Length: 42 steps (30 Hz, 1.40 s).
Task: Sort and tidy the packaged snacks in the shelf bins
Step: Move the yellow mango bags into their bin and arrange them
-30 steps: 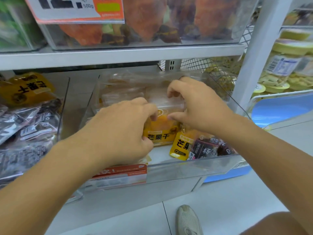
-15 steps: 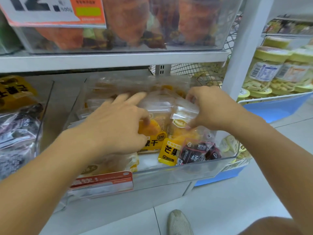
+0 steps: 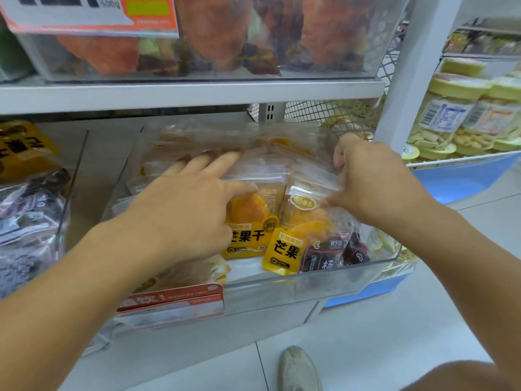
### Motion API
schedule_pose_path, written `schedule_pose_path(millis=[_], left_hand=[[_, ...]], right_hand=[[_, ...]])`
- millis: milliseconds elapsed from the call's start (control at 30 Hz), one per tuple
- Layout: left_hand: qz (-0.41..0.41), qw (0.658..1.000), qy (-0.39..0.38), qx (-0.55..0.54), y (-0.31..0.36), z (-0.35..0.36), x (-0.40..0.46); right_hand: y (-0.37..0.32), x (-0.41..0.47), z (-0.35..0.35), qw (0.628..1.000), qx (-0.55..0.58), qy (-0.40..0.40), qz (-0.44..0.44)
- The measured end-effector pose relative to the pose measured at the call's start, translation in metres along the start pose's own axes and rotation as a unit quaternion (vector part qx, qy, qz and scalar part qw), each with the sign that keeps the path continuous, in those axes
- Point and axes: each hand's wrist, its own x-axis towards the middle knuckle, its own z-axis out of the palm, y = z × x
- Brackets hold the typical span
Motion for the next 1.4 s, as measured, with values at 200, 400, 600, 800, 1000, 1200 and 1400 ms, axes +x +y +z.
schedule_pose_path(millis=[200,400,600,800,1000,1200,1400], left_hand=[[0.006,1.000,-0.007,0.019,0.000,0.000,-0.001],[0.018,1.000,-0.005,0.017,-0.007,0.002,0.000],[0.022,1.000,0.005,0.014,-0.010,0.004,0.000],[0.023,1.000,0.006,0.021,-0.010,0.004,-0.001],[0.015,0.999,-0.002,0.031,-0.012,0.007,0.000],[0.016,0.999,-0.003,0.041,-0.014,0.009,0.002],[0.009,0.999,-0.007,0.045,-0.016,0.009,0.005]], right_hand=[[-0.012,0.008,0.005,0.995,-0.032,-0.090,-0.036],[0.002,0.014,0.014,0.999,0.025,0.014,-0.046],[0.020,-0.007,0.001,0.987,0.053,0.122,-0.095],[0.023,-0.024,-0.012,0.968,0.124,0.172,-0.138],[0.035,-0.036,-0.023,0.954,0.189,0.190,-0.132],[0.046,-0.042,-0.030,0.930,0.279,0.211,-0.113],[0.048,-0.041,-0.030,0.901,0.349,0.207,-0.154]])
